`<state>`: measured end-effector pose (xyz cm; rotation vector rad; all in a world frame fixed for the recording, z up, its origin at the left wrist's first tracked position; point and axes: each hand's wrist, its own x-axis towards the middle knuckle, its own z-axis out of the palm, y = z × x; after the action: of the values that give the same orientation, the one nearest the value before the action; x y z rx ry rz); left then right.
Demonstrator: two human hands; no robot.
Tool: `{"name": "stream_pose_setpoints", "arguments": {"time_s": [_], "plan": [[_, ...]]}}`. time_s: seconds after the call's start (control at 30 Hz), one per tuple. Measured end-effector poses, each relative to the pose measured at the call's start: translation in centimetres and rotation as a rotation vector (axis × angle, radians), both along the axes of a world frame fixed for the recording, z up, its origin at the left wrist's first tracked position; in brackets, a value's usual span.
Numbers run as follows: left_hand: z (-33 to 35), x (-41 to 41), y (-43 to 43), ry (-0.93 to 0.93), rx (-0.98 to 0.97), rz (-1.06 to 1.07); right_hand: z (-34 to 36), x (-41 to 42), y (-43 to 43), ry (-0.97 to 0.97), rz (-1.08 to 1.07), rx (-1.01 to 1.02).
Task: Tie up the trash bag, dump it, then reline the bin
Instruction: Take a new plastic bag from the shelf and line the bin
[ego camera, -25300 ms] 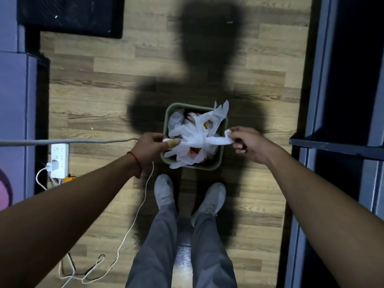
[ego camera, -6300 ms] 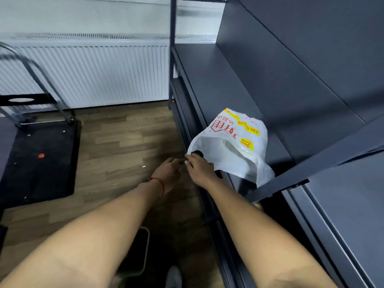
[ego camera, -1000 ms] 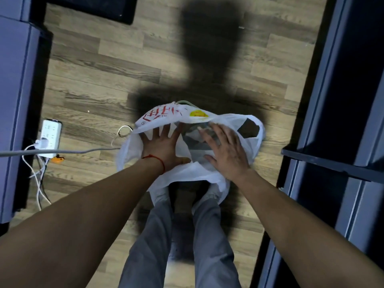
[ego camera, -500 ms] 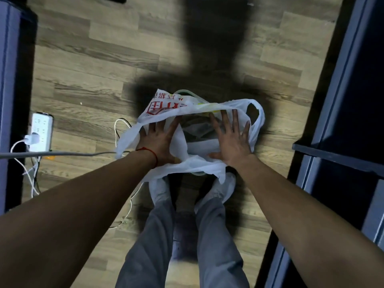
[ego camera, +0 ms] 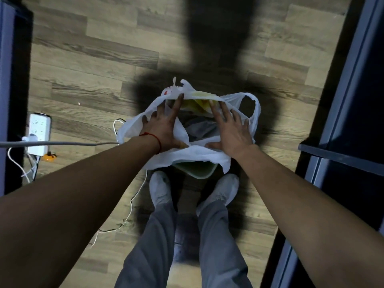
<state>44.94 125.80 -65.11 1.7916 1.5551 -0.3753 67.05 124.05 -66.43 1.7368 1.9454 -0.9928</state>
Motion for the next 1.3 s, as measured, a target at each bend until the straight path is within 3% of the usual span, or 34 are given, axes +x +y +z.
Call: {"name": "stream_pose_setpoints", "arguments": {"time_s": [0.27,0.67,1.0,1.17,1.3], "plan": [[-1.4,0.9,2.6,0.049,-0.087,0.014,-1.4,0.3,0.5,-0.022,0.007,0.022],[-2.8,1.5,5.8,-0.049,-0.189,0.130,-2.0,0.0,1.7,-0.016,-0.030,-0.006],[-5.4,1.3,6.3,-0.210,-0.141,0.284,-2.7,0.4,2.9,-0.030,-0.064,0.005],[-3.8,-0.2,2.8,-0.120,0.064,0.172,-2.4,0.8,0.3,-0.047,-0.004,0.147],[-2.6,-2.0,-0.7,-0.083,0.104,0.091,-2.9,2.0,-2.7,0.038,0.016,0.204]]}}
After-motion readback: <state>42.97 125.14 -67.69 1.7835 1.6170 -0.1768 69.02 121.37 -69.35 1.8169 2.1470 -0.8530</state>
